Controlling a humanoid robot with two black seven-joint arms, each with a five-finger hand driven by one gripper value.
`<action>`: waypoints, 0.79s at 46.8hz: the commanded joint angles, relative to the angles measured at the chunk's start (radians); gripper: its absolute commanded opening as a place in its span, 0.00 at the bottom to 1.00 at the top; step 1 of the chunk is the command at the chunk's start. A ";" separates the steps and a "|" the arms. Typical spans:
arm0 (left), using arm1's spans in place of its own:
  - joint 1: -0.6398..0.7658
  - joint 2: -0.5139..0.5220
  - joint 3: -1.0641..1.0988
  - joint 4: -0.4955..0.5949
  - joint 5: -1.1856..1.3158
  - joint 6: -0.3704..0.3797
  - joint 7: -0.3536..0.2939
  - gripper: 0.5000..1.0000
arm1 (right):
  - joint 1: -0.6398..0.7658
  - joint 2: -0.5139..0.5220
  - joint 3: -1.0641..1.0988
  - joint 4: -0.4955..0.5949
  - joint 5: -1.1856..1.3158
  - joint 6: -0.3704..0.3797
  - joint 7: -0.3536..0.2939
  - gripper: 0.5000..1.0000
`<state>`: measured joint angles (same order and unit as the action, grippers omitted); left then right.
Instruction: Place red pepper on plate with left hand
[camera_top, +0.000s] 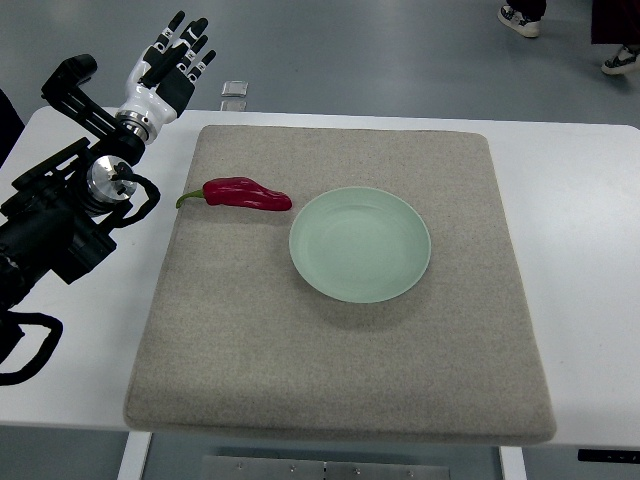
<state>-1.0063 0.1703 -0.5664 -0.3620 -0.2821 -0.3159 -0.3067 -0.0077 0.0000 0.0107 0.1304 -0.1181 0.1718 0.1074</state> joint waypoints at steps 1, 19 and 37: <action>0.000 0.000 0.000 0.000 0.001 0.000 0.000 0.98 | 0.000 0.000 0.000 0.000 0.000 0.000 0.000 0.86; 0.000 0.000 -0.001 0.000 0.000 -0.002 0.000 0.98 | 0.000 0.000 0.000 0.000 0.000 0.000 0.000 0.86; 0.000 0.000 -0.001 0.000 0.000 -0.003 0.000 0.98 | 0.000 0.000 0.000 0.000 0.000 0.000 0.000 0.86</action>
<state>-1.0063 0.1710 -0.5676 -0.3619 -0.2834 -0.3191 -0.3068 -0.0076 0.0000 0.0107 0.1304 -0.1181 0.1718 0.1074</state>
